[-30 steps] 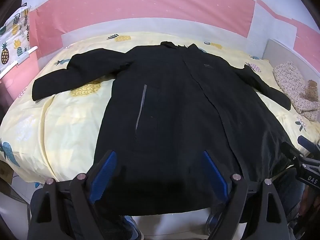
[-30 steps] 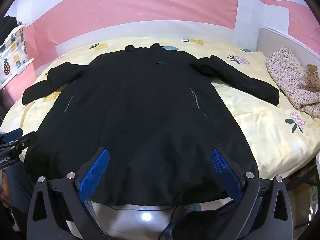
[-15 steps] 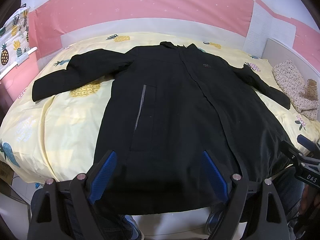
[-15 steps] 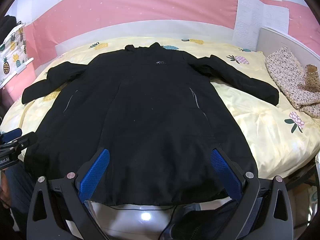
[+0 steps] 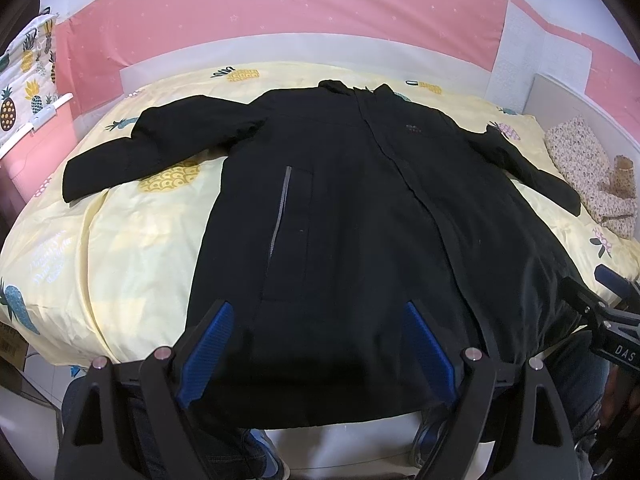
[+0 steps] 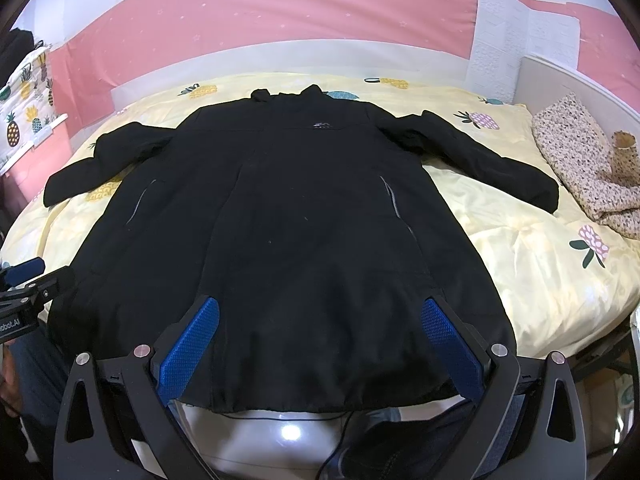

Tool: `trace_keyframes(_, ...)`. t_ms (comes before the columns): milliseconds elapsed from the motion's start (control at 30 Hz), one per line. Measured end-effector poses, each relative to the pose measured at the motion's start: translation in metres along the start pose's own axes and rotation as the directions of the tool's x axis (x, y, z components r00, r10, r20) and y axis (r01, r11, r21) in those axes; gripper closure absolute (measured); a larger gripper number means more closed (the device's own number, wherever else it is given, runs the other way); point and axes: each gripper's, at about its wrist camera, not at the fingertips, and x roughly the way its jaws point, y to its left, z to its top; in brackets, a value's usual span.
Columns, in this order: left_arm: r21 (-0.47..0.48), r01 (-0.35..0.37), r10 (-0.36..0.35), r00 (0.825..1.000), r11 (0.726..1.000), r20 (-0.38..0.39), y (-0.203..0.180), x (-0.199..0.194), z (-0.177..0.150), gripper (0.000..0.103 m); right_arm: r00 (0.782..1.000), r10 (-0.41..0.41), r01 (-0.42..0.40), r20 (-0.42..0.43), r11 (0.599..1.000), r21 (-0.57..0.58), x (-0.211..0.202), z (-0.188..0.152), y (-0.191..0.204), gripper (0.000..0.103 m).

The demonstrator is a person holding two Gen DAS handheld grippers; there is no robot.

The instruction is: Fold large clothes

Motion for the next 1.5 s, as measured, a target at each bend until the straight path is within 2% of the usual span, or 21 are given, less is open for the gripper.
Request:
trace_keyframes(667,-0.041,0.032,-0.032,0.999,0.999,0.006,0.007,0.0,-0.002,0.015,1.0,0.007,-0.007,-0.002,1.0,-0.007,0.002,0.003,0.002,0.002)
trace_keyframes(1167,-0.05,0.022,-0.022,1.0,0.999,-0.001,0.011,0.006,-0.002,0.015,1.0,0.008,-0.008,-0.008,1.0,-0.015,0.009,0.004,0.006,0.002)
trace_keyframes(1500,-0.079,0.009,-0.01,1.0,0.997,-0.011,0.028,0.025,0.007,0.015,0.998,0.057,-0.058,-0.008,0.998,-0.038,0.024,0.017,0.018,0.002)
